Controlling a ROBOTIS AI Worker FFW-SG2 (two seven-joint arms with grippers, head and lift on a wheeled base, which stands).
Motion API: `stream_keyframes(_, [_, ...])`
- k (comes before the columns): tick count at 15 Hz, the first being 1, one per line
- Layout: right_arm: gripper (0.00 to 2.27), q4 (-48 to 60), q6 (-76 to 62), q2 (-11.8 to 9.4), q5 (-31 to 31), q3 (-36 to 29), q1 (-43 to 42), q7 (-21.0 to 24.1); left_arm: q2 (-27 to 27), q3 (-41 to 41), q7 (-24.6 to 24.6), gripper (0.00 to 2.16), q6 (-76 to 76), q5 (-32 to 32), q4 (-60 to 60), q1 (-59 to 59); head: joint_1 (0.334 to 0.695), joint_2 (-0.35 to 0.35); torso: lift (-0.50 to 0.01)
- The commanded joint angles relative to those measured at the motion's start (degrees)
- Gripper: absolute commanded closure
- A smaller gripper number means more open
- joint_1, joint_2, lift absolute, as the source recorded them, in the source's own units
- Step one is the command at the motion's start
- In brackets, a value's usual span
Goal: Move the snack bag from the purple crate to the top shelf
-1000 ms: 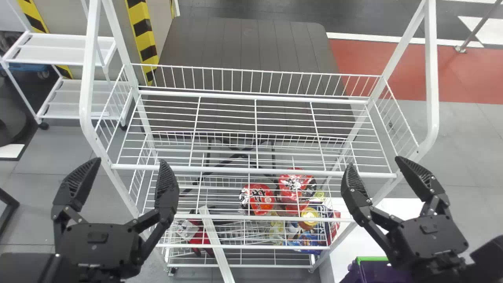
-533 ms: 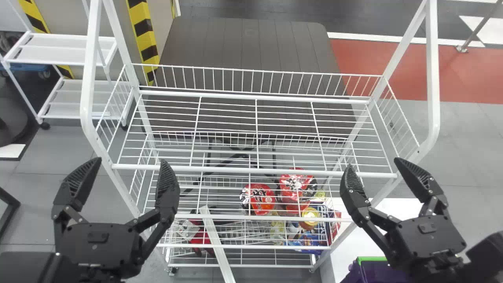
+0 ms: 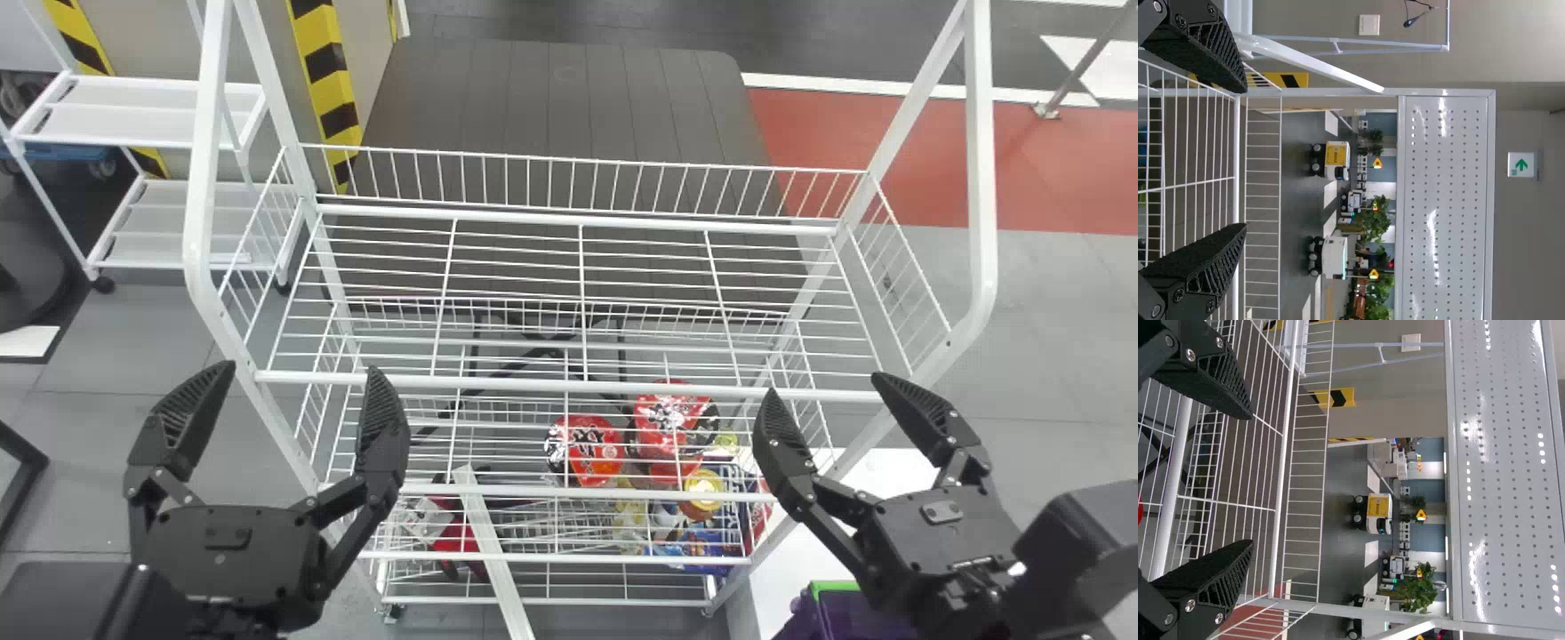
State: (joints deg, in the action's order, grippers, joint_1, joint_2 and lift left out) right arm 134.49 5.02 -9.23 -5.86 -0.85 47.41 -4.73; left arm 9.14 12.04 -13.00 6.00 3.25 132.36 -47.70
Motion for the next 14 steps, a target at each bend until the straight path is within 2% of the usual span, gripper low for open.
stream_keyframes(1, [0.17, 0.6, 2.0, 0.0, -0.2, 0.1, -0.1, -1.1, 0.0, 0.0, 0.0, 0.09, 0.0, 0.0, 0.1, -0.1, 0.695, -0.066, 0.000])
stream_keyframes(5, [0.17, 0.6, 0.6, 0.0, -1.4, 0.0, -0.4, -2.7, 0.1, 0.0, 0.7, 0.09, 0.0, -0.3, 1.0, -0.9, 0.695, -0.050, 0.000])
stream_keyframes(14, [0.17, 0.5, -0.8, 0.1, -1.7, 0.1, -0.2, -0.8, 0.2, 0.0, 0.8, 0.09, 0.2, -0.4, 1.6, -1.8, 0.695, -0.060, -0.027])
